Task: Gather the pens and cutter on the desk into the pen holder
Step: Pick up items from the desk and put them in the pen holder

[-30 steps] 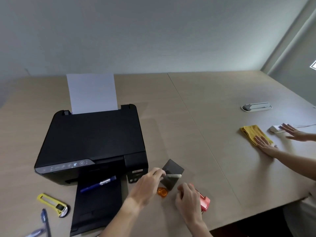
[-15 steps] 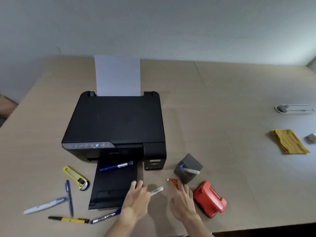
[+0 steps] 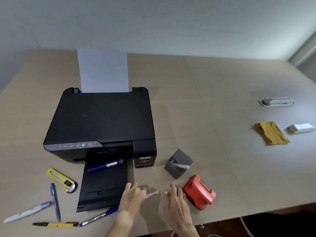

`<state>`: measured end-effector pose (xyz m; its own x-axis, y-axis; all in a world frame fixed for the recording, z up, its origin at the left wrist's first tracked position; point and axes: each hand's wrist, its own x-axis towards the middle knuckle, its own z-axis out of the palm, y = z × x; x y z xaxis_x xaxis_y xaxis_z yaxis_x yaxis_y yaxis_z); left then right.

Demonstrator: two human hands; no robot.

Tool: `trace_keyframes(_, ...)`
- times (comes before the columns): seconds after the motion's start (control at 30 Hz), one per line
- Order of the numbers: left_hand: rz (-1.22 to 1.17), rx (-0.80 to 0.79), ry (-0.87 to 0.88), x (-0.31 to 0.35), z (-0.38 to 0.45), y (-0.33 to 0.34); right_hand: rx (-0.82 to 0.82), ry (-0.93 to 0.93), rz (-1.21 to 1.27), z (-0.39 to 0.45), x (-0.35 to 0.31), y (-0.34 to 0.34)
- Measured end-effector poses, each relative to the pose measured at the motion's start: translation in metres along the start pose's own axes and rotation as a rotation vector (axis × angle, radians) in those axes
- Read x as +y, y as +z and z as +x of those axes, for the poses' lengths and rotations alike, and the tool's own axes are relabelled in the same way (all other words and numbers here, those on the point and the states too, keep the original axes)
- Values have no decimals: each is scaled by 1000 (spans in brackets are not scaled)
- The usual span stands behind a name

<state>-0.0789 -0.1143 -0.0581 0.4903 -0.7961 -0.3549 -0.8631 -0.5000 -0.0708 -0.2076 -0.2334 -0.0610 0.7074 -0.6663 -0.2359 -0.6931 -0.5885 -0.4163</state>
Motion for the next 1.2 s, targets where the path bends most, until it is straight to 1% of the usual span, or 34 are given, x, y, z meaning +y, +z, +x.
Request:
trace_keyframes(0.07, -13, -53, -42, 3, 4, -4, 38, -38, 98, -6, 0, -10)
trace_keyframes(0.17, -52, -95, 30, 5, 8, -5, 98, -157, 189, -9, 5, -26)
trace_keyframes(0.27, -179, -74, 98, 8, 12, -6, 278, -230, 290, 1, 2, -43)
trace_keyframes(0.33, -235, -68, 108, 11, 15, -8, 411, -223, 341, 19, -5, -56)
trace_keyframes(0.43, -296, -64, 118, 12, 16, -13, 530, -105, 381, 55, -16, -76)
trace_keyframes(0.5, -322, -51, 117, 11, 14, -19, 513, -49, 339, 72, -19, -84)
trace_keyframes(0.63, -410, 26, 97, 3, 10, -37, 372, -40, 157, 87, -16, -87)
trace_keyframes(0.7, -470, 92, 108, -1, 11, -55, 328, -30, 108, 90, -15, -85)
trace_keyframes(0.8, -593, 229, 136, -7, 20, -90, 294, -35, 120, 93, -16, -84)
trace_keyframes(0.87, -631, 326, 158, -9, 28, -113, 306, -45, 131, 93, -17, -85)
trace_keyframes(0.93, -648, 389, 156, -9, 37, -132, 365, -26, 149, 91, -16, -88)
trace_keyframes(1.03, -636, 407, 119, -6, 50, -148, 418, 15, 189, 87, -13, -95)
trace_keyframes(1.2, -642, 359, 112, 5, 64, -156, 392, 48, 197, 80, 1, -110)
